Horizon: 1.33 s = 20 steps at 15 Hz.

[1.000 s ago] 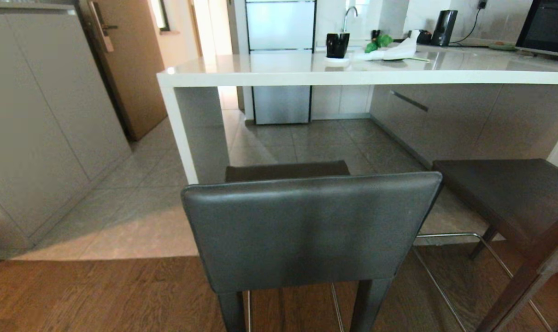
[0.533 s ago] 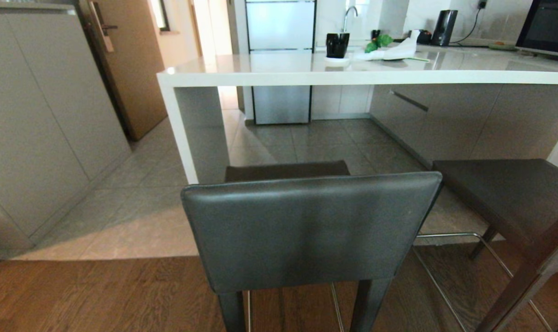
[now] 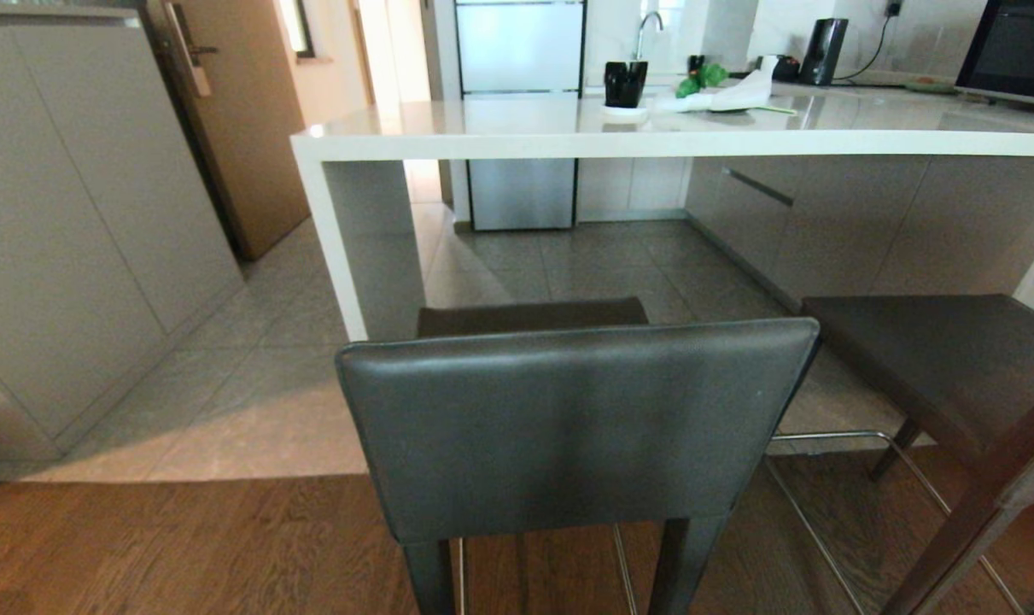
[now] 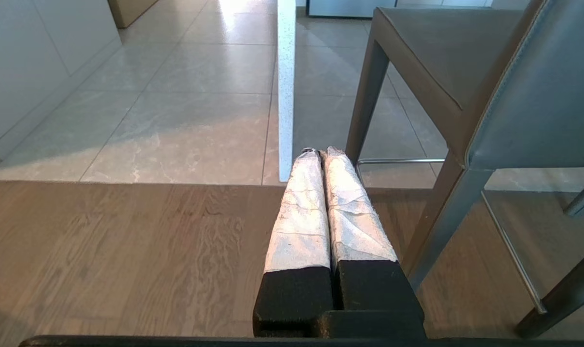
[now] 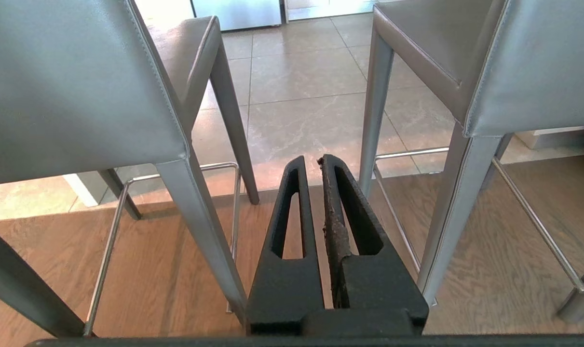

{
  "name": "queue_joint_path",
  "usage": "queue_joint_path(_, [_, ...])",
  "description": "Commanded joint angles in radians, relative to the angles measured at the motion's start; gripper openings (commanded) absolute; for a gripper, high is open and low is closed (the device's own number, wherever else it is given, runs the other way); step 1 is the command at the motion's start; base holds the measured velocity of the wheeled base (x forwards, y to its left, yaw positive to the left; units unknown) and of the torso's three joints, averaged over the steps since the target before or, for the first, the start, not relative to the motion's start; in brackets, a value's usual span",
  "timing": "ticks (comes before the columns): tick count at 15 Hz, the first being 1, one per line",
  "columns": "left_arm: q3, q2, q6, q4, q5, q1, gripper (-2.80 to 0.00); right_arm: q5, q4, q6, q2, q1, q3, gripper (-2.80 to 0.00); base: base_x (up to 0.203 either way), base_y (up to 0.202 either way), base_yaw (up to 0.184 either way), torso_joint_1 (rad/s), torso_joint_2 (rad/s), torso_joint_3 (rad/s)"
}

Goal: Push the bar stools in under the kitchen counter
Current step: Push the gray chair back under the dining table

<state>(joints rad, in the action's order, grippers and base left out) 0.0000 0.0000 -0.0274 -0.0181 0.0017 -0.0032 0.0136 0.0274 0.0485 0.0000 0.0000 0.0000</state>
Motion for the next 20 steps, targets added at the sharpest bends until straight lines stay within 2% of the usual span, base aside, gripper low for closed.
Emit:
queue_joint_path(1, [0.002,0.000,0.000,0.000,0.000,0.000,-2.80,0.000,0.001,0.001,0.002,0.000,0.000,-2.80,0.000,0.000,0.000,0.000,0.00,0.000])
queue_joint_path(10, [-0.007,-0.001,0.007,0.000,0.000,0.002,-2.80,-0.003,0.009,-0.015,0.002,-0.001,-0.017,-2.80,0.000,0.000,0.000,0.000,0.00,0.000])
queue_joint_path(12, [-0.096,0.045,0.002,0.006,-0.011,0.003,-2.80,0.001,0.003,0.002,0.083,0.000,-0.087,-2.80,0.000,0.000,0.000,0.000,0.00,0.000])
queue_joint_path(14, [-0.154,0.194,-0.007,-0.022,-0.021,0.000,-2.80,0.000,0.006,0.049,0.218,0.001,-0.161,-2.80,0.000,0.000,0.000,0.000,0.00,0.000])
queue_joint_path(17, [-0.183,0.476,-0.015,-0.209,-0.028,0.002,-2.80,-0.002,0.114,0.063,0.438,0.002,-0.192,-2.80,0.000,0.000,0.000,0.000,0.00,0.000])
queue_joint_path(20, [-0.169,0.757,-0.018,-0.463,-0.030,-0.007,-2.80,-0.002,0.383,0.061,0.713,0.003,-0.167,-2.80,0.000,0.000,0.000,0.000,0.00,0.000])
